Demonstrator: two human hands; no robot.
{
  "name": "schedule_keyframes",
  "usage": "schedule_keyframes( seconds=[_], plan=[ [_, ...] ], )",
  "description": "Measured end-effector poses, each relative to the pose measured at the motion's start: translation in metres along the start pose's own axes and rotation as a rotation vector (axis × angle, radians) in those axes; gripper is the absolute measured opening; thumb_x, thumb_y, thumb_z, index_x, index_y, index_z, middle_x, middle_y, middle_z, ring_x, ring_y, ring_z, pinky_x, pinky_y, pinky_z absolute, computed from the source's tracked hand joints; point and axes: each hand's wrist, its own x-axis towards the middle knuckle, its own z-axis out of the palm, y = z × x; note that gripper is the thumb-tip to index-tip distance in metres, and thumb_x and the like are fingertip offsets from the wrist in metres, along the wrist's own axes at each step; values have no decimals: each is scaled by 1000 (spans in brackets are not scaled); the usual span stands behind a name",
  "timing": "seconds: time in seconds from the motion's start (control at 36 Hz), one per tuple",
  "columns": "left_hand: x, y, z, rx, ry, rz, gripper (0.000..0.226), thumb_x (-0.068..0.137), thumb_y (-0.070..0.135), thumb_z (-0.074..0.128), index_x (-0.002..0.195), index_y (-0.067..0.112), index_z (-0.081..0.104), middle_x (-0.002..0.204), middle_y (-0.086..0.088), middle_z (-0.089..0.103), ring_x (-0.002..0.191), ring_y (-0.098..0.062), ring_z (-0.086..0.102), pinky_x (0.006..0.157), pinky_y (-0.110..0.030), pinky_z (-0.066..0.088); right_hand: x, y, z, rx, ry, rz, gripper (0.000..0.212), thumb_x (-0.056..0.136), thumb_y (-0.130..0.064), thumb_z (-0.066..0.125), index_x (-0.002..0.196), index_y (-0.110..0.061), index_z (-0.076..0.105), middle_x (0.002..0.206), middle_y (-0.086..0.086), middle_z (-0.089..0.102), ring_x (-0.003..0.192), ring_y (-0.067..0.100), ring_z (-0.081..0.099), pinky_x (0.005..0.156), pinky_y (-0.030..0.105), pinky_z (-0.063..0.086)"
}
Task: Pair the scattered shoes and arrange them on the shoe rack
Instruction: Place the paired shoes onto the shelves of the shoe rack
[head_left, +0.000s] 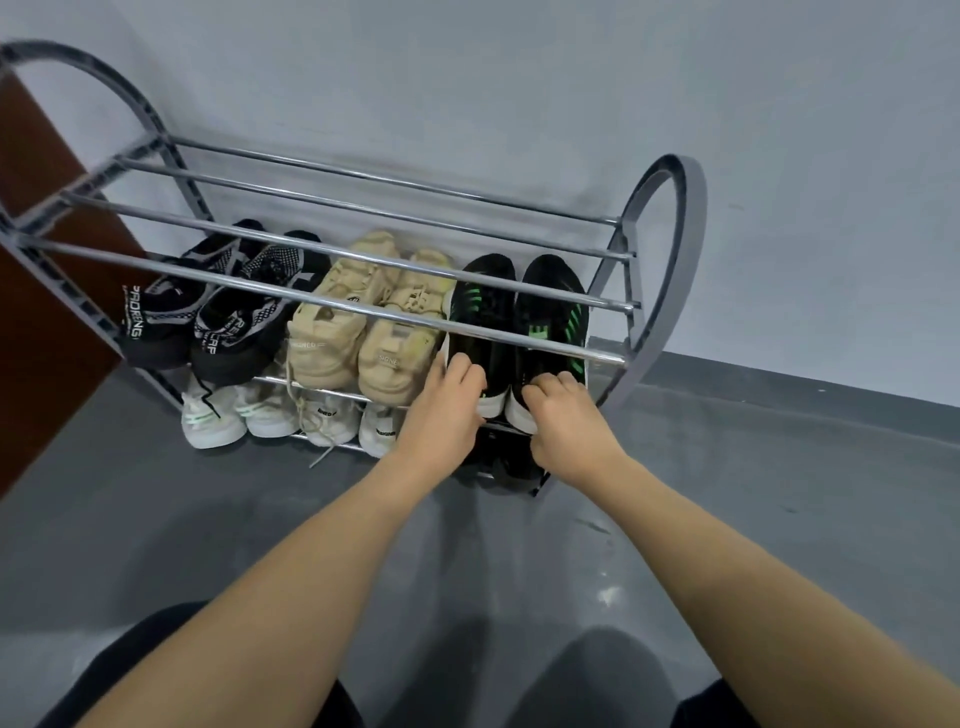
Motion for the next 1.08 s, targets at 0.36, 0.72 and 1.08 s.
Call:
schedule_keyframes(
  seconds=[0.36, 0.72, 1.08],
  plan=[
    [1, -9, 13, 118, -176, -49, 47, 86, 6, 61, 128, 13, 40, 147, 0, 25, 138, -40, 21, 88, -38, 51, 12, -2, 16, -105, -105, 48, 52, 76, -15, 58, 124, -14, 37, 121, 8, 50, 117, 28, 46, 107, 39, 22],
    [4, -11, 13, 135, -243, -81, 48, 91, 9, 56, 134, 19, 37, 155, 9, 15, 142, -41, 10, 81, -41, 53, 8, -5, 17, -50, -78, 103, 56, 76, -10, 57, 128, -14, 37, 127, 7, 47, 121, 27, 43, 108, 39, 23],
    [-28, 12, -41, 110, -211, -85, 75, 89, 11, 57, 150, 19, 13, 157, -4, 10, 141, -27, 20, 108, -36, 32, -19, -37, -21, 60, 30, 156, 59, 80, -12, 67, 135, -5, 45, 143, 24, 37, 131, 40, 37, 106, 47, 32]
  ],
)
